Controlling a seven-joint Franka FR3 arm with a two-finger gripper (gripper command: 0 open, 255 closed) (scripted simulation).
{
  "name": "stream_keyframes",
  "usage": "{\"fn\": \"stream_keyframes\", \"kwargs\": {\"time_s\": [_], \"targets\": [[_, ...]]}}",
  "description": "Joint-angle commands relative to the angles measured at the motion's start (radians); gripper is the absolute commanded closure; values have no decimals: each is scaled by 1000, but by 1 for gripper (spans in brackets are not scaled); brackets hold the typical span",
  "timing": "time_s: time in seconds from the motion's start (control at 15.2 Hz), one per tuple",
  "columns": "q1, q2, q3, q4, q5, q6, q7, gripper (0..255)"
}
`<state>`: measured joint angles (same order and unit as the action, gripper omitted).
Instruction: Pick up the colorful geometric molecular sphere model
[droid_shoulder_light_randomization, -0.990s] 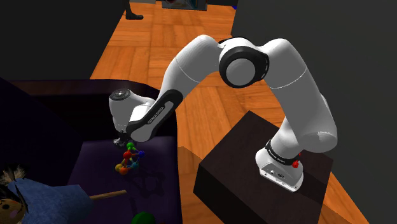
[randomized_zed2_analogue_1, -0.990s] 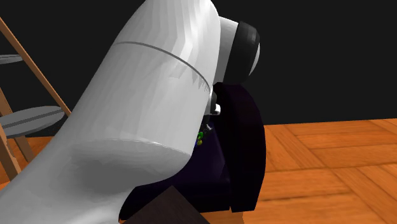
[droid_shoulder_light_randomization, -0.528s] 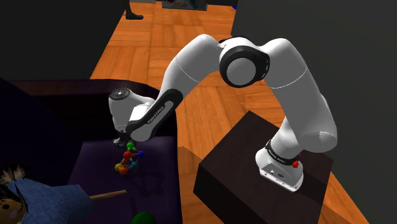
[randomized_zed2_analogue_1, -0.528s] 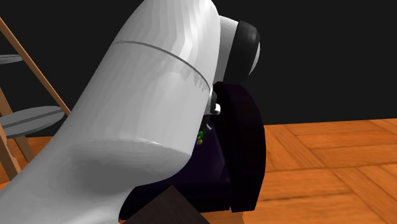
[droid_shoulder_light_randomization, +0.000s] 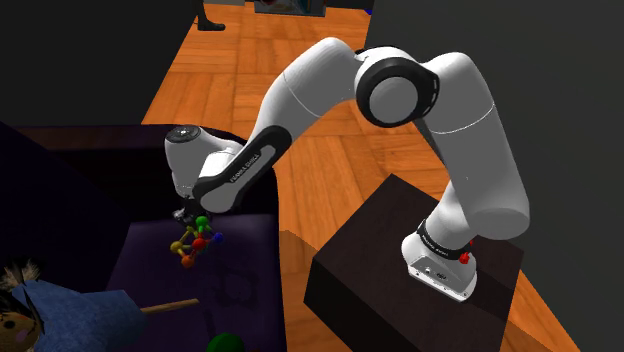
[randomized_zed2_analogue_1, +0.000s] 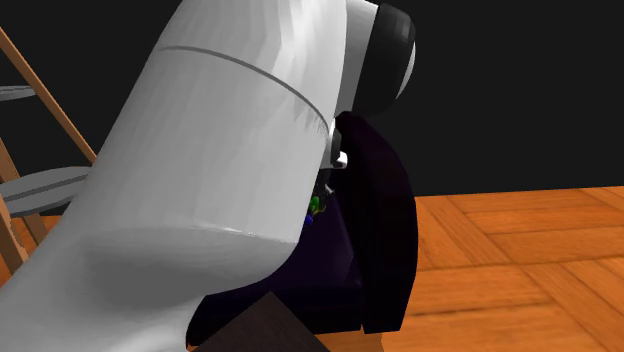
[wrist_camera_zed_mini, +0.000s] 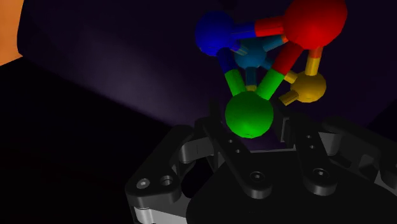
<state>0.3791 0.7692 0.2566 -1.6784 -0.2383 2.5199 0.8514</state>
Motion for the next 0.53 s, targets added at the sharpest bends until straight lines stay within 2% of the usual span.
{"fn": "stream_keyframes", "kwargs": {"time_s": [0.0,0.46], "targets": [[-3,-21,6,-5,5,-15,-1,255],[-13,-71,19,-14,18,-57,-8,255]]}}
